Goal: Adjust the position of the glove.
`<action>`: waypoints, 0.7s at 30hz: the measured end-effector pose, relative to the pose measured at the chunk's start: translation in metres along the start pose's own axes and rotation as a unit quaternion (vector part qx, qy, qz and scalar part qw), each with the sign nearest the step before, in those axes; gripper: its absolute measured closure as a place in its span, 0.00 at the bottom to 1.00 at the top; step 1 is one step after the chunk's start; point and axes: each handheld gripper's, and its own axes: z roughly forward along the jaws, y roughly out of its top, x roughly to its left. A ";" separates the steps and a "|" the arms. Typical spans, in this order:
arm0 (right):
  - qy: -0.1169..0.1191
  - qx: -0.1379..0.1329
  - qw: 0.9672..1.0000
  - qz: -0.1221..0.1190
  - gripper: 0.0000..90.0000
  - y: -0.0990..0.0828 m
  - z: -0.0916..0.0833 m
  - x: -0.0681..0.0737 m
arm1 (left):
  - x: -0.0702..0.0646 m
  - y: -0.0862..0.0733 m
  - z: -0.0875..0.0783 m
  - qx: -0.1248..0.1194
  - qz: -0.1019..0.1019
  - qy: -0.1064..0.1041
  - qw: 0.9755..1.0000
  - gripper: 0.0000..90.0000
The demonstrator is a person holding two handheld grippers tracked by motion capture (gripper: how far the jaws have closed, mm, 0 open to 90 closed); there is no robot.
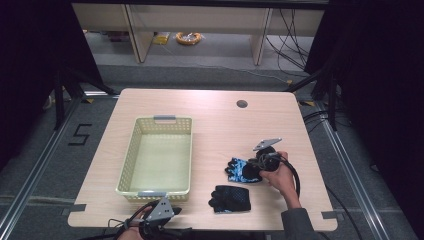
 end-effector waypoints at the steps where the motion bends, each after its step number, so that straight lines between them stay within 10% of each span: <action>1: -0.003 -0.003 1.000 0.001 0.98 0.000 0.000 0.000 | 0.000 0.000 0.000 0.000 0.001 0.000 1.000 0.34; 15: 0.012 -0.045 0.999 -0.022 0.99 0.016 -0.028 0.012 | 0.000 0.000 -0.001 0.002 0.014 0.000 1.000 0.34; 21: 0.053 -0.082 0.994 -0.043 0.99 0.028 -0.058 0.024 | -0.001 0.000 -0.001 -0.002 0.015 -0.005 1.000 0.33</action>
